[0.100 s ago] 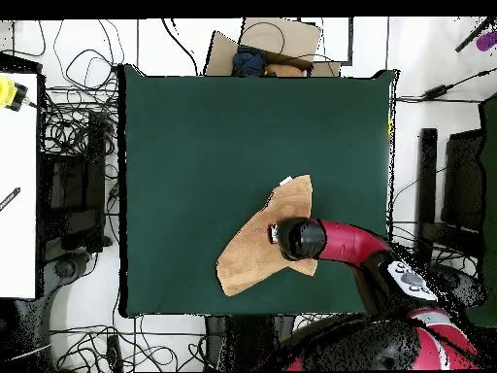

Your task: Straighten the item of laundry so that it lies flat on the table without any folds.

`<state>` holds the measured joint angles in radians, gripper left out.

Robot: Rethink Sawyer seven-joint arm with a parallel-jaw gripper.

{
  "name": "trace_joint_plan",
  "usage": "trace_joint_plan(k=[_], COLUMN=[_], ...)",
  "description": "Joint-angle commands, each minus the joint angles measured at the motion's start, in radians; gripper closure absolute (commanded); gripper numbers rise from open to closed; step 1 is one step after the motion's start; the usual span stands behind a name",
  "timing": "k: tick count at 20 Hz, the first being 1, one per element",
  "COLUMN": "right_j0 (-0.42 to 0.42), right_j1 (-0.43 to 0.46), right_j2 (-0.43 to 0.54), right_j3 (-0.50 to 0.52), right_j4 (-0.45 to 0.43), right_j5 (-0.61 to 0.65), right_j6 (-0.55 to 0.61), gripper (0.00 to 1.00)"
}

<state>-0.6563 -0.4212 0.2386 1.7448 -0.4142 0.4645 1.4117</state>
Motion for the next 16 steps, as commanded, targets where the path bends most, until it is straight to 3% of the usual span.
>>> trace_joint_plan(k=[1, 12, 16], right_j0=[-0.04, -0.061, -0.029], right_j1=[0.199, 0.192, 0.153], right_j2=[0.146, 0.178, 0.151], right_j3=[-0.225, -0.218, -0.209], right_j4=[-0.116, -0.204, -0.221], right_j5=[-0.124, -0.111, -0.091], right_j6=[-0.163, -0.093, -0.042], gripper=[1.0, 1.0, 1.0])
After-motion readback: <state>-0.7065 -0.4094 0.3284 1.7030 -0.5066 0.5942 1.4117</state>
